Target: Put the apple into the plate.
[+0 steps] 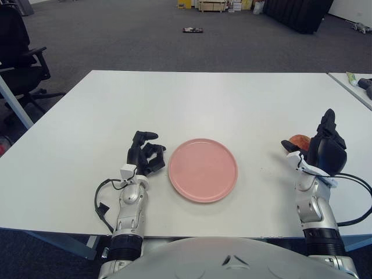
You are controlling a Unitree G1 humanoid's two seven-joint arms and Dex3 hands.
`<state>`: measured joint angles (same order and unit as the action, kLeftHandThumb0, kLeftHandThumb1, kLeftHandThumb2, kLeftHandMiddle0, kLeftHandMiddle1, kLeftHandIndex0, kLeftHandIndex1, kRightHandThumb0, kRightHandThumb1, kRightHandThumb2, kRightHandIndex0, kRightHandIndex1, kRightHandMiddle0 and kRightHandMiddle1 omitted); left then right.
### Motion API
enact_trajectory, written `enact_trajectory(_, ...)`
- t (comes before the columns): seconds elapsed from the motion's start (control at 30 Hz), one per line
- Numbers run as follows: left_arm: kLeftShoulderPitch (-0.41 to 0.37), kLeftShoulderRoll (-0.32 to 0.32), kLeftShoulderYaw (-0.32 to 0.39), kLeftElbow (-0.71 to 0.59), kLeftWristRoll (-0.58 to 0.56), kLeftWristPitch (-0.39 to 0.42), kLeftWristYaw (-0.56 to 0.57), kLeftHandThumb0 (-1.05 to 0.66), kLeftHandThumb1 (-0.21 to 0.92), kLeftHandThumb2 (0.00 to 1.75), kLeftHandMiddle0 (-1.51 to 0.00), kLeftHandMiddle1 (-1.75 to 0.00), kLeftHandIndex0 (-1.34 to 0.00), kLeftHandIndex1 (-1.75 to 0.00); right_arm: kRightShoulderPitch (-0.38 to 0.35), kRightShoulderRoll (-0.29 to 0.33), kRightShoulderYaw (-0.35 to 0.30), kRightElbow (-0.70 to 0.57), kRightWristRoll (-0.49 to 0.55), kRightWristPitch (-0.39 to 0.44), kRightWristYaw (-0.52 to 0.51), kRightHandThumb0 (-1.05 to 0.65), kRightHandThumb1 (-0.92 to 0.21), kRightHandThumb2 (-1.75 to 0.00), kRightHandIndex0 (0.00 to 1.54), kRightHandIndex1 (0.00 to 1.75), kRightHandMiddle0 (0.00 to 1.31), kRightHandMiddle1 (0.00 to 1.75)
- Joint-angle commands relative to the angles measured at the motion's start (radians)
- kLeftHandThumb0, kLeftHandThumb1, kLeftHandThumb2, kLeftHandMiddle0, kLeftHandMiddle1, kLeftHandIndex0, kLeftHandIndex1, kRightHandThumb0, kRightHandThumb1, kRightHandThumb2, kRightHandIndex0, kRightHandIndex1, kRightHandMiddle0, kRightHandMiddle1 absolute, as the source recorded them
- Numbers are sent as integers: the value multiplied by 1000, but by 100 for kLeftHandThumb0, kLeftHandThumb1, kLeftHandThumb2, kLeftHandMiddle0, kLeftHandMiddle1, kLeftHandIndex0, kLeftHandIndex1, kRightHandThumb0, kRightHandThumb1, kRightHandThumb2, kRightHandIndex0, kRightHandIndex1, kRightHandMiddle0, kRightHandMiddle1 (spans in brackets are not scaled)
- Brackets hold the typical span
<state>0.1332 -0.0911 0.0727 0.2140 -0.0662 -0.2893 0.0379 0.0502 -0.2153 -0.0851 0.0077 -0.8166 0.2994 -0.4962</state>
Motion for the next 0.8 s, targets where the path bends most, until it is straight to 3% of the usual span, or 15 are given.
enact_trajectory(0.0,18,-4,0,12,6,30,13,-1,42,109,-67,-140,-39,-175,-40,-20,8,20,24,36,55,-100,-69,-32,0,0,0,0)
enact_trajectory(0.3,22,-6,2,5,2,37,16,-1,45,105,-65,-140,-38,-175,-128,-47,24,153,56,80,109,-92,-65,-31,0,0,0,0)
enact_trajectory(0.77,28,-8,1,-3,1,38,15,-1,47,104,-63,-141,-37,-175,-220,-114,111,378,96,47,157,-103,-72,-33,0,0,0,0)
